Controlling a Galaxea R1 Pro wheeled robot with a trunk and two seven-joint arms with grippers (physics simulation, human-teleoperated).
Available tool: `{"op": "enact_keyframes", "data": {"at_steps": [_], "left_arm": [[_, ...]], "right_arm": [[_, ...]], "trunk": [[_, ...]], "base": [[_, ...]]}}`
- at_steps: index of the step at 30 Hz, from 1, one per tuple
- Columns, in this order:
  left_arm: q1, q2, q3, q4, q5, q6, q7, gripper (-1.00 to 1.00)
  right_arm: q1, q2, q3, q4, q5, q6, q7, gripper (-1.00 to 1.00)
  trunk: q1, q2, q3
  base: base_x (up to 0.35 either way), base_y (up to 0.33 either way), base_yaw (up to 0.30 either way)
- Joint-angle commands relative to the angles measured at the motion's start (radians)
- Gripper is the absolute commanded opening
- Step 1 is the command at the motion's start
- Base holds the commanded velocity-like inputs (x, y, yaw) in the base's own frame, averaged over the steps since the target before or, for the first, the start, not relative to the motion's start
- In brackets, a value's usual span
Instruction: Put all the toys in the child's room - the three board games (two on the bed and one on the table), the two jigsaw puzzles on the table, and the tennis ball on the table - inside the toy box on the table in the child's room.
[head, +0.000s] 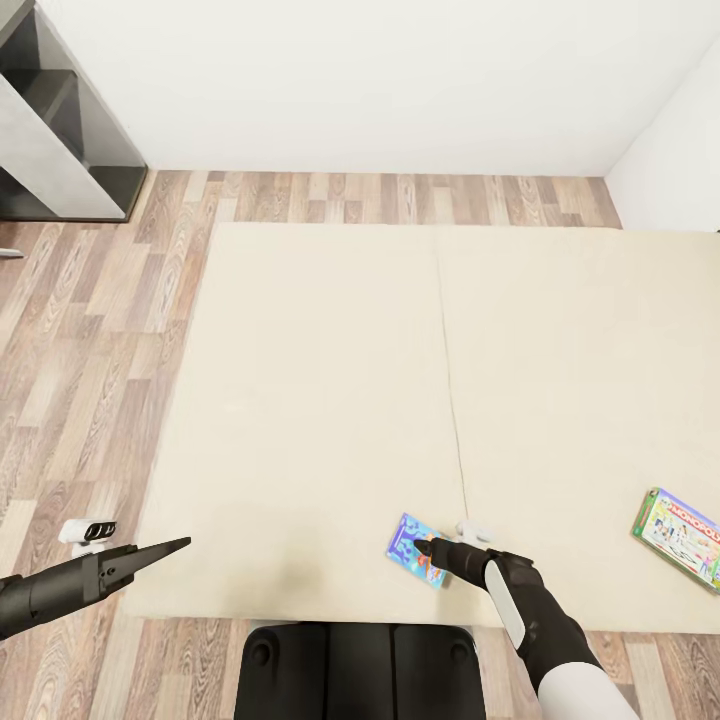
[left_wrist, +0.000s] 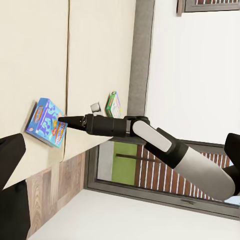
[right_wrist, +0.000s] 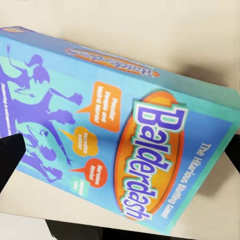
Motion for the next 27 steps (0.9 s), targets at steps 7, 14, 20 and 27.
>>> {"op": "enact_keyframes", "data": {"at_steps": [7, 14, 20, 27], "left_arm": [[0.0, 0.0, 0.0, 0.0, -0.001, 0.01, -0.004, 1.0], [0.0, 0.0, 0.0, 0.0, -0.001, 0.01, -0.004, 1.0], [0.0, 0.0, 0.0, 0.0, -0.001, 0.011, -0.004, 1.0], [0.0, 0.0, 0.0, 0.0, -0.001, 0.011, -0.004, 1.0]], "right_arm": [[0.0, 0.001, -0.005, -0.001, -0.002, 0.006, 0.004, 1.0], [0.0, 0.001, -0.004, -0.001, -0.002, 0.006, 0.004, 1.0], [0.0, 0.001, -0.004, -0.001, -0.002, 0.006, 0.004, 1.0], [0.0, 0.001, -0.004, -0.001, -0.002, 0.006, 0.004, 1.0]], "trunk": [[0.001, -0.002, -0.001], [0.001, -0.002, -0.001], [0.001, -0.002, -0.001], [0.001, -0.002, -0.001]], "base": [[0.0, 0.0, 0.0], [0.0, 0.0, 0.0], [0.0, 0.0, 0.0], [0.0, 0.0, 0.0]]}}
